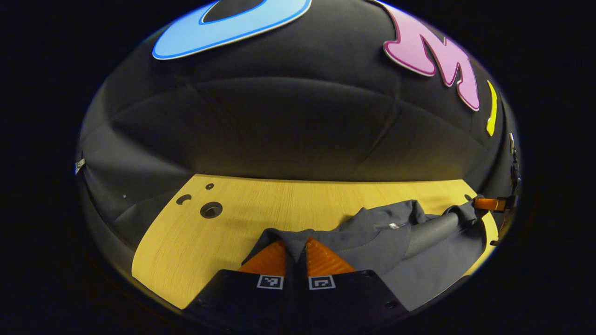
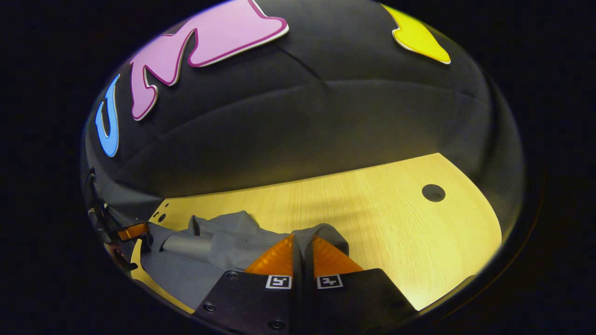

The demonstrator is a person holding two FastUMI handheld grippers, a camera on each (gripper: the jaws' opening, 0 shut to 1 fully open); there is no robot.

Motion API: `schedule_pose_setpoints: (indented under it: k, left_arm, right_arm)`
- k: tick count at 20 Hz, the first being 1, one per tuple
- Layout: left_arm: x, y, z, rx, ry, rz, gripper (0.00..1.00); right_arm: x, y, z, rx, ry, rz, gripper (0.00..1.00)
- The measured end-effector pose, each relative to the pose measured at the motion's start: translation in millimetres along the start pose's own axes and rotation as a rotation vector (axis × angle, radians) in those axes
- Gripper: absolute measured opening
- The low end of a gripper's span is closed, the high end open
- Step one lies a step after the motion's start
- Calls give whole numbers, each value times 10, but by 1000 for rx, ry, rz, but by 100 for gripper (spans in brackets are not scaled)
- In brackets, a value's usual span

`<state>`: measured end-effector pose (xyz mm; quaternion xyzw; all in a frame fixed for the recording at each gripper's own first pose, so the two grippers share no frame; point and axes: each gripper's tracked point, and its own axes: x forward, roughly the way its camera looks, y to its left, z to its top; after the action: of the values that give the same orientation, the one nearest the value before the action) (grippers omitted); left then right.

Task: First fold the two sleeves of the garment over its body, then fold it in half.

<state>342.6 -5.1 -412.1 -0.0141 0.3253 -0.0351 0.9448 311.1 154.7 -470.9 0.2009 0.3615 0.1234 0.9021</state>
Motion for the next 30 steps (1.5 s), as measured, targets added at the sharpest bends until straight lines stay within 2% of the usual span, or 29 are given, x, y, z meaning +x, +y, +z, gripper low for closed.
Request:
schedule_pose_setpoints:
  k: [5,7,8,9,12,13,16,17,18,24,30]
  left_arm:
    - [102,36,-215,-4,28,26,17]
    - [118,52,-271,-10,40,37,18]
    - [99,86,-294,-4,50,55,22]
    - [107,116,-342,0,61,67,35]
    - [75,134,-349,-1,63,79,69]
    - [46,133,-368,-4,65,79,77]
    - [-70,144,-383,-6,64,85,88]
    - [-124,138,-378,0,57,88,94]
    - [-194,121,-373,11,53,88,94]
    - [-703,-64,-251,43,-6,33,94]
    - [-1416,-182,108,58,-119,0,94]
  right_arm:
    - [156,-96,-282,-25,69,-12,6]
    - [167,-128,-299,-16,76,-20,12]
    - [169,-154,-311,-13,82,-32,19]
    - [180,-182,-330,-12,91,-45,22]
    - [131,-172,-359,-26,98,-43,55]
    - [117,-155,-360,-40,99,-39,73]
    - [7,-87,-373,-64,103,-28,89]
    - [-47,-47,-373,-58,104,-20,89]
    - [-110,-1,-362,-52,101,-13,90]
    - [-686,163,-111,-81,12,-4,90]
    - [-1482,208,168,-151,-72,5,89]
